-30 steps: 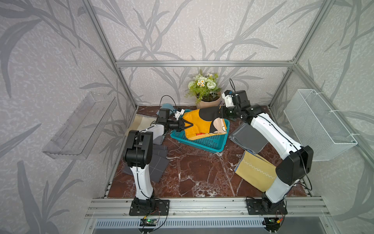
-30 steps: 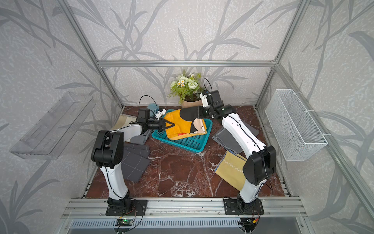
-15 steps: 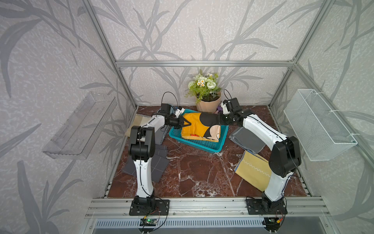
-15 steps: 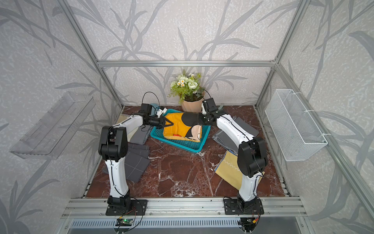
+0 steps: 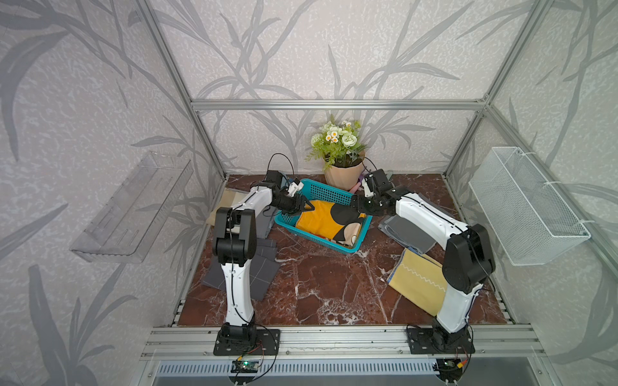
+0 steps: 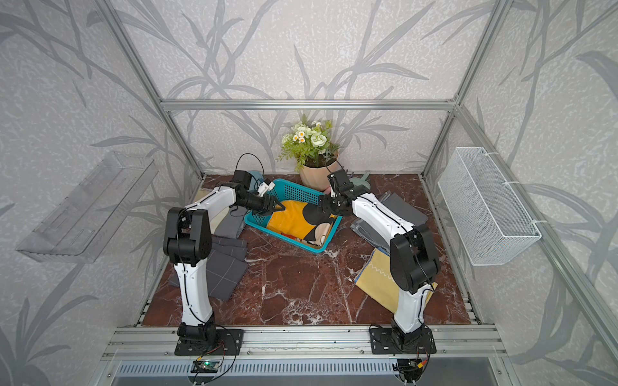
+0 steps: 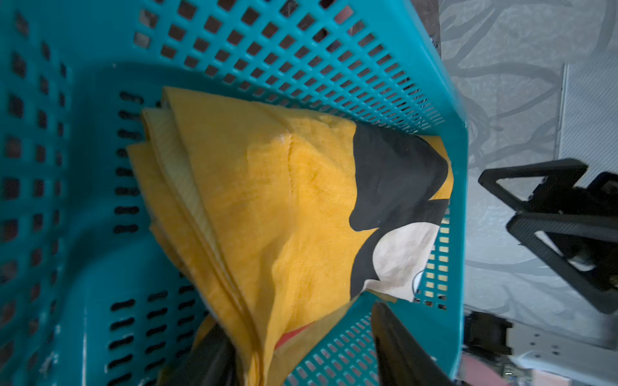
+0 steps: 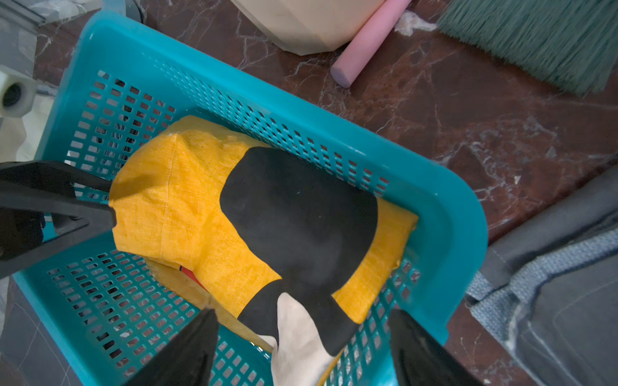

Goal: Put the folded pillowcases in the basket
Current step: Place the pillowcase in the basket, then move the pillowcase to the center of the board.

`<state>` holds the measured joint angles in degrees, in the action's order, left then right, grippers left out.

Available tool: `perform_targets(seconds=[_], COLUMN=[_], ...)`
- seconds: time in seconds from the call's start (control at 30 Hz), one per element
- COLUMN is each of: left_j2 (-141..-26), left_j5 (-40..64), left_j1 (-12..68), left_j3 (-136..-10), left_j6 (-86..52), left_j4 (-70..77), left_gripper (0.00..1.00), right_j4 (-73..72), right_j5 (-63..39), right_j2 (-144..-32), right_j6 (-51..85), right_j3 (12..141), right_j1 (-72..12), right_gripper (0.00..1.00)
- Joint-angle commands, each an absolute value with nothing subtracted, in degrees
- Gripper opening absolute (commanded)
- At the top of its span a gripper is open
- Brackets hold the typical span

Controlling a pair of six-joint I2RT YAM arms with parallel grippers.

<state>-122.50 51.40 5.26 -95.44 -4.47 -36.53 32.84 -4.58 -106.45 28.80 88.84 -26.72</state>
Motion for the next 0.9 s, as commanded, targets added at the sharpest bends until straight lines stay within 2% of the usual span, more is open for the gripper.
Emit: perform_targets(seconds=[0.0, 0.2, 0.3, 0.4, 0.63, 0.87], left_j2=[-118.29, -112.74, -109.96, -107.97, -105.5, -95.29], left_j5=[48.02, 49.6, 48.65, 48.78, 41.0, 37.66], left_j1=[4.81, 4.83, 5.08, 5.44, 6.48, 15.29], left_j3=[-96.35, -94.04, -92.36, -90.2, -86.77, -77.64], left_j6=[-5.54, -14.15, -18.37, -21.34, -19.87, -23.22], left_j4=[-36.48, -27.03, -22.45, -18.61, -20.92, -14.34], left_gripper=[0.76, 0.99, 1.0, 1.0, 1.0, 1.0], right_j4=[34.79, 39.51, 42.78, 42.94, 48.01, 56.13], right_j5=[-0.61, 4.22, 6.39, 10.02, 12.66, 12.71], right_j2=[-104.69, -102.48, -101.62, -98.0, -85.63, -80.15], right_j6=[28.62, 25.23, 25.23, 25.58, 27.16, 32.71], right_j3=[88.31, 94.47, 96.02, 92.31, 82.25, 70.24], right_j1=[-27.13, -28.62, -29.0, -28.83, -24.03, -20.57], right_gripper=[0.94, 0.98, 0.98, 0.99, 0.99, 0.99])
